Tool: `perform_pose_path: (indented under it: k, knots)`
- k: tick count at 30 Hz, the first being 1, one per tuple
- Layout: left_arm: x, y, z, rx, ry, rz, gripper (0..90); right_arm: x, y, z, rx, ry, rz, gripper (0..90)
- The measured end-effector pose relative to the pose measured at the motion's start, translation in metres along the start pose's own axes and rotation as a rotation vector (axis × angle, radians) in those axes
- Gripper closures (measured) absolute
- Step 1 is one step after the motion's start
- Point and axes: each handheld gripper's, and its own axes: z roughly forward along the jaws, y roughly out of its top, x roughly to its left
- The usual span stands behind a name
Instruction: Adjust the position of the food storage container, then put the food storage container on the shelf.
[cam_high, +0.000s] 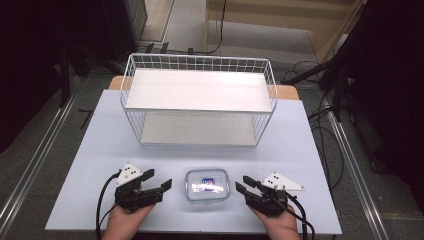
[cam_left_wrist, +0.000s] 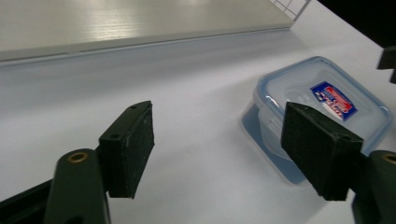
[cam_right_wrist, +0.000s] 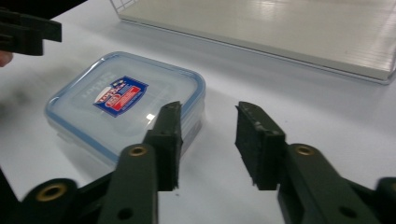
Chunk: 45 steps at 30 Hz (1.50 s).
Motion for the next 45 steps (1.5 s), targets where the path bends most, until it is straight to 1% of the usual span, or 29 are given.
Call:
perform_pose_path:
  k: [1,2,3,6,7,9,10,11,14,15,16,18,21,24,25,26,27,29,32,33,35,36,38,39,40,41,43,44,45]
  knots:
    - [-0.001,0.0,0.001,0.005,-0.002,0.005,23.7,0.0,0.0,0.001,0.0,-0.006,0.003,58.0]
    - [-0.002,0.0,0.002,0.01,-0.009,0.012,21.8,0.0,0.0,0.001,0.0,-0.012,0.009,55.9]
    - [-0.003,0.0,0.004,0.013,-0.022,0.005,19.5,-0.001,0.001,0.001,-0.004,-0.008,0.021,51.6]
    - [-0.004,0.0,0.006,0.014,-0.039,0.0,17.5,-0.002,0.001,0.002,-0.006,-0.007,0.029,44.7]
    - [-0.006,0.0,0.007,0.019,-0.06,-0.009,17.2,-0.002,0.001,0.002,-0.007,-0.004,0.038,42.8]
    - [-0.008,0.0,0.008,0.02,-0.085,-0.022,16.7,-0.002,0.002,0.003,-0.01,0.012,0.054,39.1]
    - [-0.008,0.0,0.008,0.02,-0.085,-0.022,16.4,-0.002,0.002,0.003,-0.008,0.017,0.054,37.3]
    - [-0.01,0.0,0.01,0.031,-0.101,-0.023,16.1,-0.001,0.002,0.004,-0.007,0.022,0.054,35.3]
    - [-0.011,0.0,0.013,0.043,-0.115,-0.023,15.6,0.001,0.003,0.007,-0.004,0.043,0.057,30.7]
    - [-0.012,0.0,0.013,0.048,-0.124,-0.033,15.6,0.002,0.003,0.008,-0.004,0.052,0.06,29.6]
    - [-0.012,0.0,0.013,0.048,-0.124,-0.033,15.6,0.002,0.003,0.008,-0.004,0.052,0.06,29.6]
    - [-0.015,-0.001,0.017,0.066,-0.15,-0.045,15.7,0.005,0.003,0.01,0.002,0.071,0.064,27.0]
    - [-0.019,-0.004,0.022,0.09,-0.164,-0.047,16.1,0.006,0.004,0.012,0.01,0.085,0.083,24.4]
    - [-0.02,-0.005,0.026,0.098,-0.173,-0.056,17.1,0.006,0.004,0.015,0.014,0.097,0.095,23.9]
    - [-0.019,-0.006,0.031,0.111,-0.187,-0.072,17.8,0.006,0.004,0.017,0.018,0.099,0.099,23.8]
    - [-0.019,-0.006,0.031,0.111,-0.187,-0.072,18.1,0.006,0.004,0.017,0.018,0.099,0.099,23.8]
    - [-0.018,-0.008,0.036,0.128,-0.201,-0.085,18.1,0.006,0.004,0.017,0.02,0.103,0.103,23.8]
    - [-0.017,-0.01,0.04,0.151,-0.222,-0.104,19.8,0.004,0.002,0.023,0.038,0.113,0.126,23.9]
    - [-0.015,-0.012,0.045,0.156,-0.269,-0.152,21.9,0.004,0.0,0.03,0.057,0.126,0.146,24.4]
    - [-0.015,-0.012,0.046,0.16,-0.278,-0.159,22.9,0.004,-0.001,0.033,0.061,0.134,0.154,24.6]
    - [-0.015,-0.013,0.047,0.163,-0.301,-0.161,24.7,0.005,-0.003,0.038,0.086,0.15,0.18,24.8]
    - [-0.015,-0.013,0.047,0.163,-0.307,-0.164,25.5,0.006,-0.003,0.04,0.094,0.154,0.183,24.8]
    - [-0.016,-0.013,0.047,0.166,-0.323,-0.168,27.4,0.006,-0.005,0.043,0.096,0.162,0.189,24.8]
    - [-0.016,-0.014,0.048,0.166,-0.327,-0.174,28.5,0.006,-0.006,0.043,0.097,0.17,0.2,24.8]
    - [-0.016,-0.014,0.048,0.166,-0.327,-0.174,29.3,0.006,-0.006,0.043,0.097,0.17,0.2,24.8]
    - [-0.016,-0.014,0.049,0.165,-0.337,-0.18,30.3,0.005,-0.007,0.044,0.103,0.186,0.219,24.4]
    - [-0.016,-0.014,0.05,0.167,-0.347,-0.183,31.0,0.004,-0.008,0.045,0.115,0.201,0.236,23.1]
    - [-0.016,-0.014,0.05,0.167,-0.347,-0.183,31.5,0.004,-0.008,0.045,0.115,0.201,0.236,23.1]
    - [-0.016,-0.015,0.05,0.168,-0.36,-0.192,32.6,0.002,-0.01,0.047,0.123,0.225,0.267,22.5]
